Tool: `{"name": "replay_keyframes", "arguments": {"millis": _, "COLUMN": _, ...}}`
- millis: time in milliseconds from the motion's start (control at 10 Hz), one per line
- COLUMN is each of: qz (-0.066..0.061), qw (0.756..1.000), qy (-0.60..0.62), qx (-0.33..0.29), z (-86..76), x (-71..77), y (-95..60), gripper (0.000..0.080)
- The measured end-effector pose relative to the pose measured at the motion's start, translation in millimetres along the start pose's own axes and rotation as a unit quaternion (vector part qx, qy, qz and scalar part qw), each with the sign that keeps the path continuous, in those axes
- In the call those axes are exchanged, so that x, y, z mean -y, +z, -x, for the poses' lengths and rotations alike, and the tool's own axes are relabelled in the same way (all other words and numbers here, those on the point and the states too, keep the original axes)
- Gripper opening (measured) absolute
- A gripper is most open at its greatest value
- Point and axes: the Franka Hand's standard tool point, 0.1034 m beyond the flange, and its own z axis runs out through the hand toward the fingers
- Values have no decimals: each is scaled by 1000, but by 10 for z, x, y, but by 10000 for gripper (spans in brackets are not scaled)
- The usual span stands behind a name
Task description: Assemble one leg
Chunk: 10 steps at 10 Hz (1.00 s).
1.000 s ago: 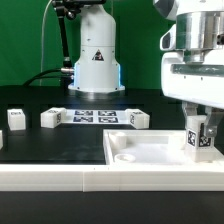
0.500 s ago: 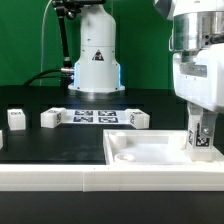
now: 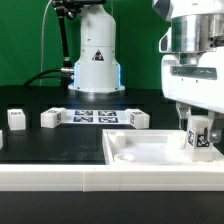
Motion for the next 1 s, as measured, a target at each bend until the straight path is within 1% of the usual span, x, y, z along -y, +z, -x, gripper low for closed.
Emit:
{"name": "replay_keyframes", "arguments": {"millis": 300, "qz": -2, "qw": 991, "qy": -134, "qx": 1, "z": 33, "x": 29, "y": -18, "gripper": 649}}
{"name": "replay_keyframes", "arguments": {"millis": 500, "qz": -4, "qw": 971, "qy": -237, "qx": 0, "z": 21, "x": 51, "y": -31, "gripper": 649}}
{"name": "replay_keyframes", "arguments": {"millis": 600, "qz": -4, "qw": 964, "qy": -266, "qx": 0, "z": 22, "x": 51, "y": -29, "gripper": 649}}
{"name": "replay_keyframes", "arguments": {"millis": 800, "qz": 1, "qw": 938, "qy": -347, "qx": 2, "z": 87, "x": 57, "y": -32, "gripper": 649}}
{"name": "replay_keyframes", "arguments": {"millis": 900, "qz": 0, "qw": 929, "qy": -370, "qx": 3, "z": 102, "x": 67, "y": -36, "gripper": 649}}
{"name": "replay_keyframes", "arguments": {"millis": 1000, "qz": 0, "qw": 914, "qy": -406, "qx": 3, "z": 97, "x": 67, "y": -36, "gripper": 649}}
